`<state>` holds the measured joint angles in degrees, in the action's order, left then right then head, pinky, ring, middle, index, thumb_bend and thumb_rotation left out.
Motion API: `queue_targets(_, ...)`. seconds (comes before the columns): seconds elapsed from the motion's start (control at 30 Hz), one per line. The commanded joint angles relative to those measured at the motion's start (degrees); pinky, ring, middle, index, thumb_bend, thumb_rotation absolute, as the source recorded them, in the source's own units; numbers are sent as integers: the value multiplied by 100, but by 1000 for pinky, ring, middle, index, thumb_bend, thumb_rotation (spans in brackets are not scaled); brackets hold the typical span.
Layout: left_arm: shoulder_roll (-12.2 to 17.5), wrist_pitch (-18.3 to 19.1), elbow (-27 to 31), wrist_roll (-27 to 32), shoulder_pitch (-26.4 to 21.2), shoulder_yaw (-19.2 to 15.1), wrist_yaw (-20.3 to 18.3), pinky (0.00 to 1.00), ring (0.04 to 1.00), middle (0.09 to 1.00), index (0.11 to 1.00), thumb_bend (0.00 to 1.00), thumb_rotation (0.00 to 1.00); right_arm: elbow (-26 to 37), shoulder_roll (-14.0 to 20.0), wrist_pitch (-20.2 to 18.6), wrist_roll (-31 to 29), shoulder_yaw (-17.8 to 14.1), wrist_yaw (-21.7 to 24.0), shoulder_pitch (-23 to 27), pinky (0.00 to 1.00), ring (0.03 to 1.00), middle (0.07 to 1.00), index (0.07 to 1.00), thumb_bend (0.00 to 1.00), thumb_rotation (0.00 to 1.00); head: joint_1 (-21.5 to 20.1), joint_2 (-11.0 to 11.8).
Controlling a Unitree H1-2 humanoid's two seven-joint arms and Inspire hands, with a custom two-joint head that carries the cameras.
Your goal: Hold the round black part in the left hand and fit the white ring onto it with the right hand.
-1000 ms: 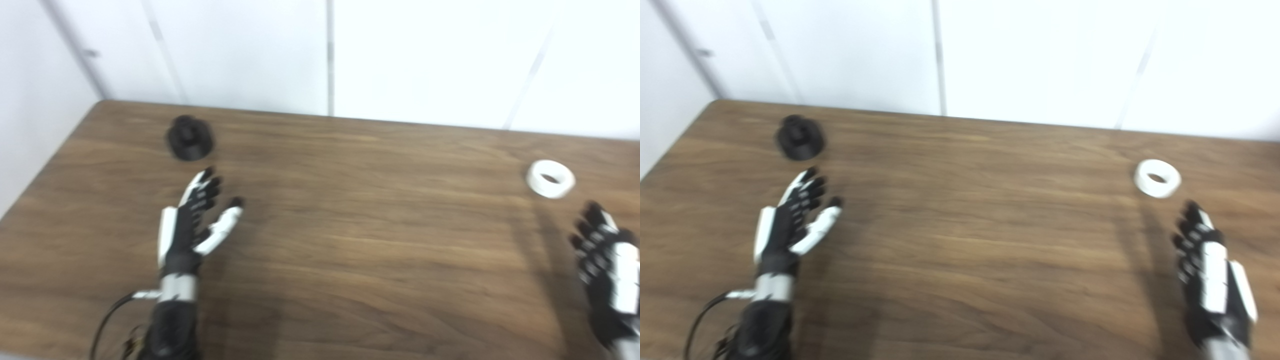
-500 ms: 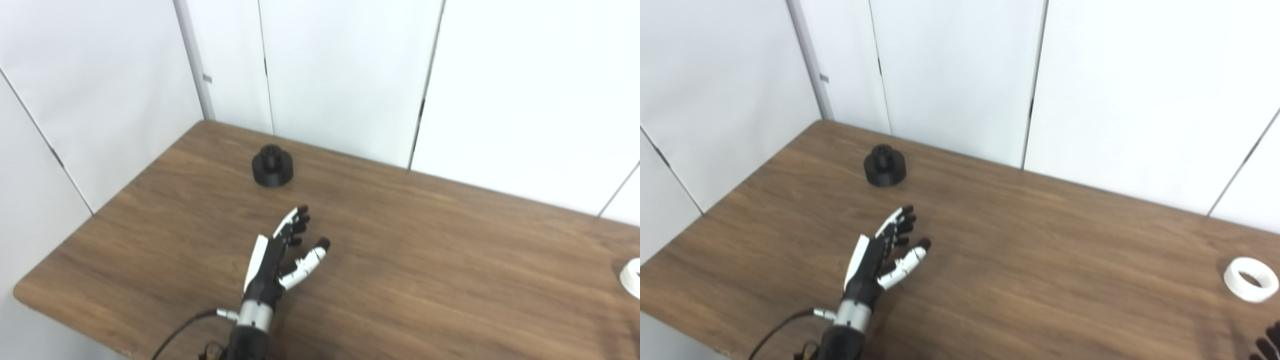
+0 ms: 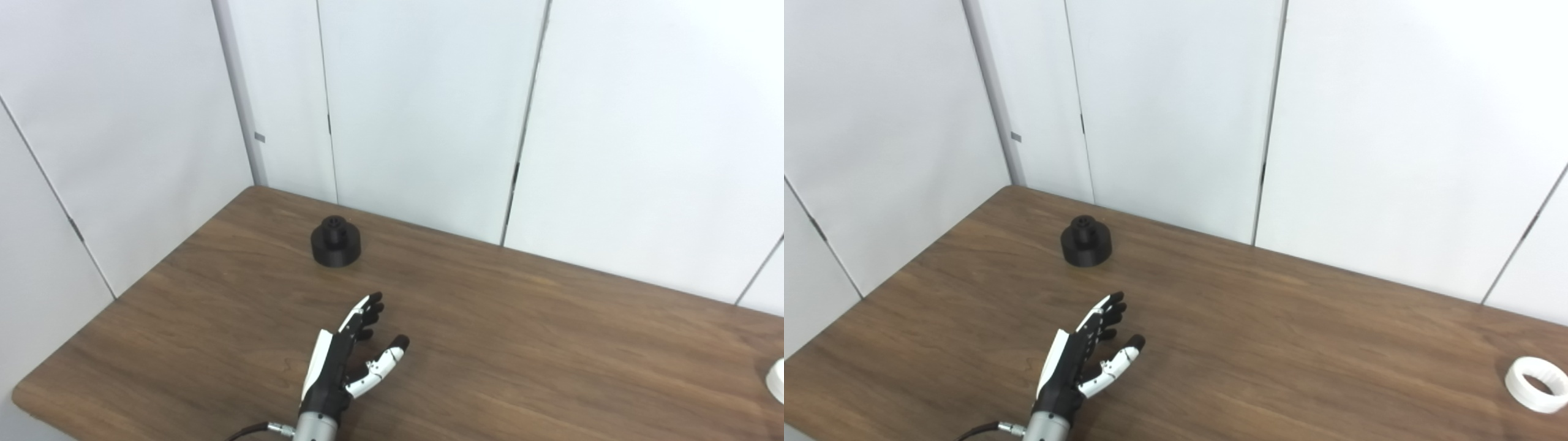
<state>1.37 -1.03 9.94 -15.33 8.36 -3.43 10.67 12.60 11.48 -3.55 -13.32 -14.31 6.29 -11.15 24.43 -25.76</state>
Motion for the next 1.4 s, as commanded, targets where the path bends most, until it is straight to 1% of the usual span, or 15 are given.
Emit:
queue_targets(0.0, -17, -215, 154, -43, -21, 0, 66, 879, 891, 893, 922, 674, 406, 89, 62, 293, -1, -49, -8, 71, 724, 850, 876, 896, 480, 1000, -7, -3)
queue_targets(0.17, 354, 20, 312, -429, -201, -120, 14, 909, 891, 894, 923, 865, 390, 159, 28, 257, -15, -42, -21, 47, 693, 839, 868, 898, 463, 1000, -27, 11)
queue_targets(0.27, 619, 581, 602, -858, -298, -220, -124, 913, 922, 916, 931, 876, 426, 158, 25, 275, -6, -23, -7, 47, 695, 839, 872, 902, 463, 1000, -64, 2)
queue_targets(0.37, 974, 1150, 833, -1140, -476, -347, -333, 873, 917, 926, 942, 869, 450, 183, 11, 268, 25, -1, -15, 34, 687, 838, 871, 898, 491, 1000, -125, -7)
queue_targets(0.4, 1094, 1337, 875, -1177, -557, -398, -415, 836, 904, 923, 943, 879, 446, 193, 5, 262, 45, 7, -23, 28, 684, 835, 871, 899, 492, 1000, -159, -11)
queue_targets(0.43, 1199, 1467, 893, -1179, -635, -445, -477, 797, 894, 921, 943, 895, 442, 205, -2, 252, 58, 12, -30, 24, 681, 832, 870, 900, 492, 1000, -183, -18)
queue_targets(0.6, 1704, 1994, 842, -1572, -1052, -513, -663, 755, 900, 938, 940, 988, 390, 242, -16, 211, 144, 32, -48, 17, 675, 828, 860, 893, 490, 1000, -256, -60)
queue_targets(0.63, 1805, 2024, 769, -1669, -1139, -495, -673, 746, 903, 941, 936, 995, 376, 257, -21, 202, 169, 39, -56, 14, 671, 828, 858, 890, 492, 1000, -278, -78)
queue_targets(0.67, 1919, 2015, 662, -1793, -1218, -453, -663, 700, 900, 936, 928, 999, 368, 265, -24, 200, 188, 43, -60, 12, 663, 825, 854, 884, 495, 1000, -278, -78)
queue_targets(0.73, 2133, 2001, 441, -2062, -1353, -355, -643, 702, 903, 923, 914, 1000, 395, 290, -40, 201, 183, 48, -58, 3, 650, 821, 849, 877, 491, 1000, -334, -107)
queue_targets(0.9, 2472, 1809, -218, -2430, -1715, -191, -399, 889, 903, 890, 864, 1000, 424, 321, -66, 224, 125, 44, -37, -13, 620, 794, 829, 859, 463, 1000, -403, -148)
queue_targets(1.03, 2618, 1755, -751, -2502, -2018, -133, -297, 902, 894, 874, 846, 1000, 433, 346, -89, 204, 181, 59, -75, -19, 620, 795, 828, 842, 469, 990, -464, -188)
queue_targets(1.13, 2709, 1756, -1155, -2493, -2248, -76, -276, 939, 916, 891, 854, 1000, 436, 385, -92, 202, 254, 89, -83, -36, 633, 805, 837, 842, 478, 1000, -489, -203)
queue_targets(1.3, 2932, 1694, -2049, -2716, -2707, 168, -111, 994, 950, 917, 854, 1000, 428, 429, -104, 216, 304, 113, -96, -64, 644, 814, 843, 836, 480, 1000, -530, -222)
queue_targets(1.37, 3010, 1683, -2356, -2751, -2868, 258, -70, 999, 966, 932, 857, 1000, 465, 445, -106, 186, 324, 118, -109, -69, 647, 817, 844, 831, 497, 1000, -525, -232)
